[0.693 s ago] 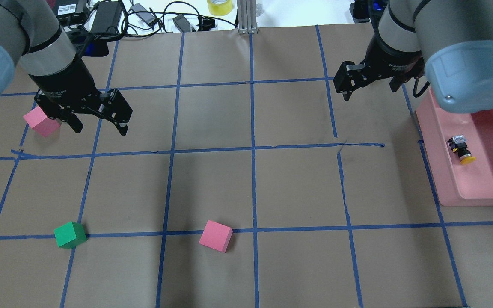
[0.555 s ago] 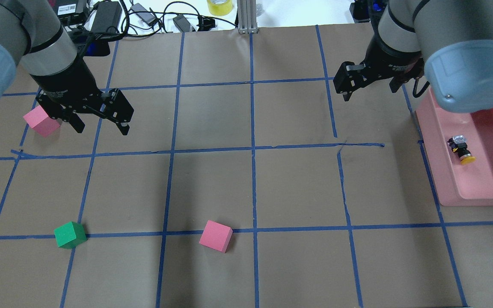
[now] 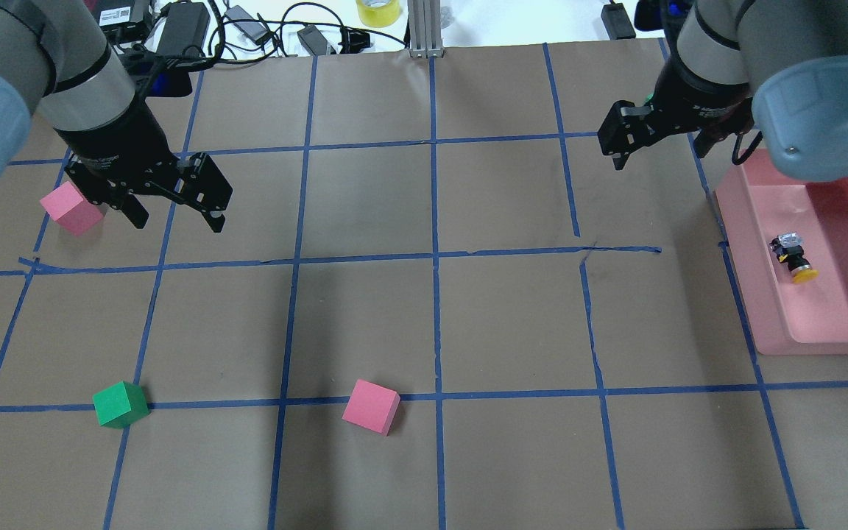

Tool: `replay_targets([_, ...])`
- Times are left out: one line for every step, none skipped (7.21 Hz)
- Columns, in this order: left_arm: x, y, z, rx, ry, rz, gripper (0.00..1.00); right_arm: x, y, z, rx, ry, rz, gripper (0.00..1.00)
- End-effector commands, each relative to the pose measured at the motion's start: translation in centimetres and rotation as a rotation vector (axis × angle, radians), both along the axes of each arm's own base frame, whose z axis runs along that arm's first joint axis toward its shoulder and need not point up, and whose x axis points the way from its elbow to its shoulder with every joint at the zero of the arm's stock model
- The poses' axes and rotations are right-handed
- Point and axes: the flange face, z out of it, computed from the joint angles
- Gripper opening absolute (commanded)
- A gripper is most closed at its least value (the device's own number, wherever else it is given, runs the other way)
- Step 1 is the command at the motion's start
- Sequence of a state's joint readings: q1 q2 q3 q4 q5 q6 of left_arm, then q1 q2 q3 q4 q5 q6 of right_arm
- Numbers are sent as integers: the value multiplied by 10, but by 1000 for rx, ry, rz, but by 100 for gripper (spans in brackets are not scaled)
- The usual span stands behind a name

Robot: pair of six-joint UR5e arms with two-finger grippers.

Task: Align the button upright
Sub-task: 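Move the right gripper over the pink bin toward the black button switch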

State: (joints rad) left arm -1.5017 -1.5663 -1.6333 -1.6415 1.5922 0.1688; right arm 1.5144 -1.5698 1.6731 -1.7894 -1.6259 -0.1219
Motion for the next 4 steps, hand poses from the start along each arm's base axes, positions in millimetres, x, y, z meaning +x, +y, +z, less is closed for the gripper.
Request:
replay_targets([0,0,0,0,2,-3,100,-107,-18,-14,29,9,-48,100])
replay_targets([0,0,-1,3,-2,-3,100,-169,-19,-29,63,-1,-95,100])
replay_targets([0,0,-1,3,-3,-3,100,-222,-18,-47,92,-20,-59,100])
replay_targets([0,0,-1,4,-4,-7,100,-264,-22,-74,56,-78,-25,100])
